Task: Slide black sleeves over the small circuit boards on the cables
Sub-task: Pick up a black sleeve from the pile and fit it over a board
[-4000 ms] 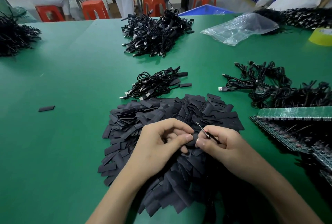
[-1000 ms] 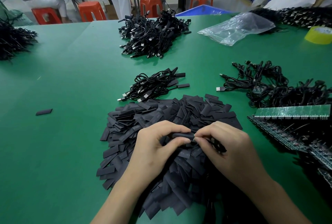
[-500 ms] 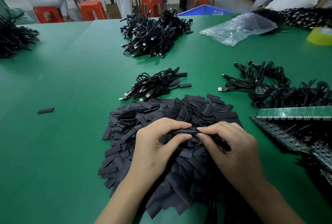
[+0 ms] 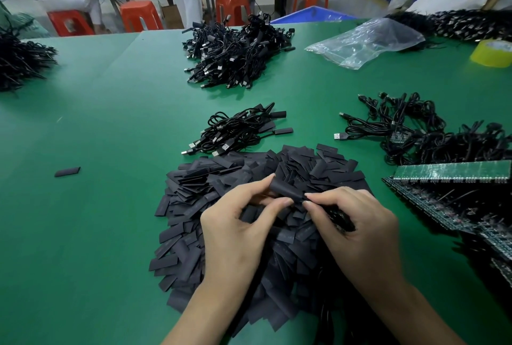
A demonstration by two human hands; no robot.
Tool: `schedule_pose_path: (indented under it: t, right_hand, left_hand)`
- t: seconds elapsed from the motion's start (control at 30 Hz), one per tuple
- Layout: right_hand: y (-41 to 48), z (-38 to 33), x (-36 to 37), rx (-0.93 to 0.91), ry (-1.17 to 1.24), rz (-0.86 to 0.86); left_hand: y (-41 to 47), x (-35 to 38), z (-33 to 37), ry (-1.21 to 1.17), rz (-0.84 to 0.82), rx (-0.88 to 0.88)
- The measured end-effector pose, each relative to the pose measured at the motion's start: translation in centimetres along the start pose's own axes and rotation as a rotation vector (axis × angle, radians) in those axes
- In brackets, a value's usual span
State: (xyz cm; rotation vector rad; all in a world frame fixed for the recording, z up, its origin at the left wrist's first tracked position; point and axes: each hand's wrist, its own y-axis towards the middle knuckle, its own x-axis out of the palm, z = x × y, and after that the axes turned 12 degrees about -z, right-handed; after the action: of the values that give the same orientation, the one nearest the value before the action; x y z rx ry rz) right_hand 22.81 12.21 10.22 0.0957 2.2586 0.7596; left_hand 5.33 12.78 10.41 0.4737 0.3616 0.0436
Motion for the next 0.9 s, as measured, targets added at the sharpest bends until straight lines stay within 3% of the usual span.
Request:
schedule_pose_path:
  t: [0.2,0.33,0.43,0.53,0.63,0.8,0.9]
  right_hand:
    - [-0.1,0.1,0.2,-0.007,-0.025,0.013]
    - [0.1,-0.3,-0.1,0.063,0.038,0.044]
    - [0.6,-0.7,-0.5,0.221,0.345,0.131]
    - [1.4,-1.3,-1.1,0.377,0.792,0.204]
    - [1.9,-1.7,-1.3,0.518,1.072,0.232]
    - [2.4,-1.3,-1.8,0.527,1.279,0.225]
    - [2.4,-0.3,-2.3,0.482,1.175,0.168]
  left_hand:
    - [-0.1,0.0,-0.6,0.197,-0.001,0.109]
    - [0.1,-0.1,-0.3,0.107,-0.084,0.050]
    - [-0.2,0.7,0.3,0.019,-0.215,-0.042]
    - [-0.8,2.4,1.2,0.269,-0.377,0.083]
    - [-1.5,3.8,2.0,0.398,-0.457,0.121]
    - [-0.7,4.4,3.4,0.133,-0.432,0.025]
    - [-0.2,4.0,4.0,-0.053,-0.370,-0.091]
